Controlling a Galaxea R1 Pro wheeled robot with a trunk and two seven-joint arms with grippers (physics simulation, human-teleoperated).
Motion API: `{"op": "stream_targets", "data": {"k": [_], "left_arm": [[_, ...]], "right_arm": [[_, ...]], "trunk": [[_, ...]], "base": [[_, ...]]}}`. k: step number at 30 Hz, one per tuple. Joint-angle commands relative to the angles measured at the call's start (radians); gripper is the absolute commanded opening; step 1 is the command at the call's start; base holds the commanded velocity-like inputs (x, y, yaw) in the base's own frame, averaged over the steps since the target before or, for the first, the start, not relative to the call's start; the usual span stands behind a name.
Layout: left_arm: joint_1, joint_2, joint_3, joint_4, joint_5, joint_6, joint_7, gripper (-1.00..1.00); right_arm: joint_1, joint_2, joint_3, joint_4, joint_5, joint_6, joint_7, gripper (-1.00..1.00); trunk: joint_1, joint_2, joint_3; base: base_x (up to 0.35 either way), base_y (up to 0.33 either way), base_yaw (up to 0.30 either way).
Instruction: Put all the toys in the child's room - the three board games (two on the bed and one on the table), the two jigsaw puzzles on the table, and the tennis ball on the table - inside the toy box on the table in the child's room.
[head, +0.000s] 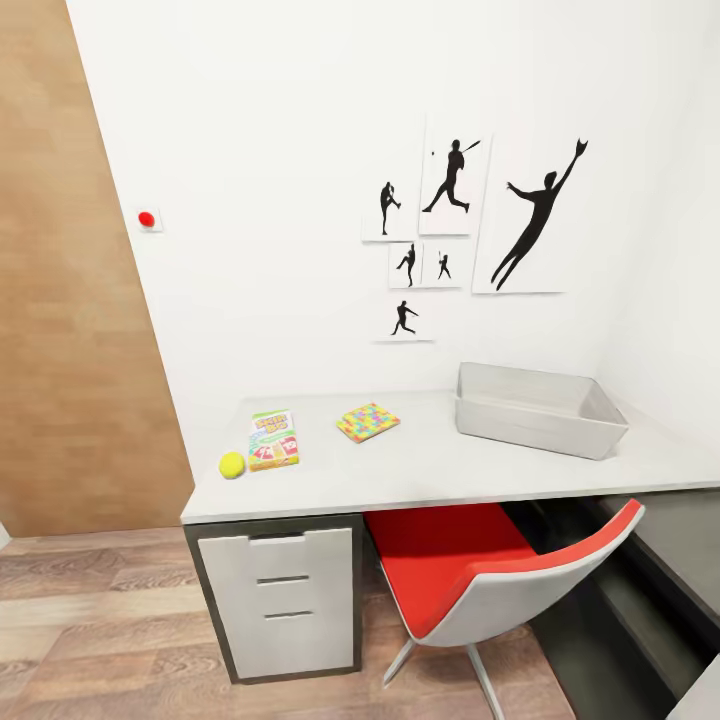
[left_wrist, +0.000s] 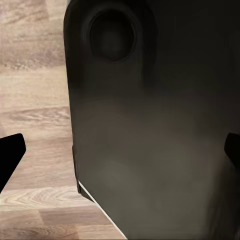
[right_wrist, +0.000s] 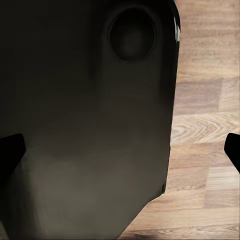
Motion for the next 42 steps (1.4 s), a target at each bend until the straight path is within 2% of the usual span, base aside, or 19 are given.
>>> {"op": "stream_targets", "data": {"k": [1, 8, 13, 22, 42], "left_arm": [[0.0, 0.0, 0.0, 0.0, 0.0, 0.0, 0.0, 1.0], [-0.002, -0.001, -0.001, -0.002, 0.0, -0.002, -0.002, 1.0], [0.0, -0.02, -0.002, -0.005, 0.001, -0.018, -0.004, 1.0], [-0.001, -0.024, 0.003, -0.008, 0.003, -0.028, -0.005, 1.0], [-0.001, -0.028, 0.01, -0.008, 0.007, -0.029, -0.005, 1.0]], "right_arm": [[0.0, 0.0, 0.0, 0.0, 0.0, 0.0, 0.0, 1.0], [-0.002, -0.005, -0.001, 0.0, -0.01, 0.001, 0.0, 1.0], [-0.002, 0.015, -0.002, -0.001, -0.008, -0.001, -0.002, 1.0], [-0.002, 0.024, -0.002, -0.002, -0.005, 0.001, -0.003, 1.0], [-0.002, 0.016, -0.002, -0.002, -0.006, -0.005, -0.002, 1.0]], "trunk": [[0.0, 0.0, 0.0], [0.0, 0.0, 0.0], [0.0, 0.0, 0.0], [0.0, 0.0, 0.0], [0.0, 0.0, 0.0]], "base": [[0.0, 0.0, 0.0], [0.0, 0.0, 0.0], [0.0, 0.0, 0.0], [0.0, 0.0, 0.0], [0.0, 0.0, 0.0]]}}
